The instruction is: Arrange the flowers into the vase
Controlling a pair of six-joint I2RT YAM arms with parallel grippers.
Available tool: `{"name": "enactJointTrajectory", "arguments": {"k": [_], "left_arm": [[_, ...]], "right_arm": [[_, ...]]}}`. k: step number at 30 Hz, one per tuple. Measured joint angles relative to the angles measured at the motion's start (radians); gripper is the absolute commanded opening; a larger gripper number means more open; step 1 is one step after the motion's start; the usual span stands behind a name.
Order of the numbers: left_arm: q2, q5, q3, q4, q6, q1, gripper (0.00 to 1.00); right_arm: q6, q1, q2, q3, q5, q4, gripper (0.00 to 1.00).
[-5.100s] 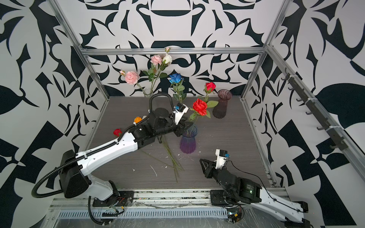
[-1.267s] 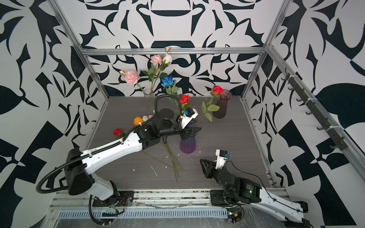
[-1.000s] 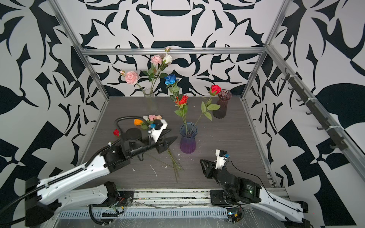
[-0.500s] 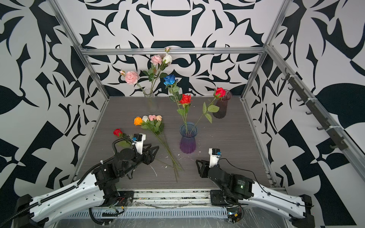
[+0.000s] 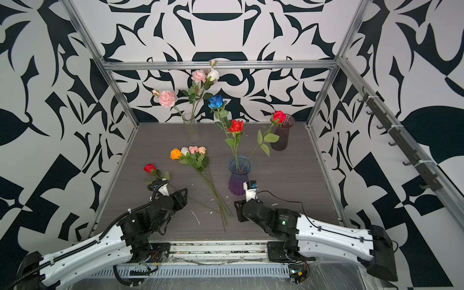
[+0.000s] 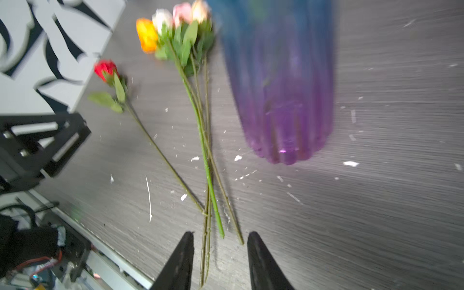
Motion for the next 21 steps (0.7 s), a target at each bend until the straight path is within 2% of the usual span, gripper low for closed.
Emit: {"name": "enactJointTrajectory", "arguments": {"k": [2,4,8,11,14,21], "left_arm": [[0.031,-0.008,0.014,-0.058,-0.055,0.022,0.51],[0.097,0.015,0.049,-0.113,-0.099,0.084,0.45],[0.267,0.154,0.135,-0.169,-0.129,0.279,0.44],[0.393,0.254,0.193,-0.207,-0.130,0.385,0.43],[0.499,0.307,0.267,-0.276,-0.129,0.409,0.45],[0.639,0.349,0.388,-0.357,-0.129,0.413,0.47]], "right_arm": [[-0.028,0.000,0.092,0.044,-0.033,0.013,0.40],[-0.055,0.000,0.159,0.079,-0.068,0.019,0.40],[-0.099,0.000,0.249,0.126,-0.128,0.030,0.41],[-0.117,0.000,0.275,0.134,-0.167,0.039,0.41],[-0.125,0.000,0.277,0.134,-0.189,0.041,0.41],[-0.125,0.000,0.256,0.133,-0.205,0.061,0.41]]}}
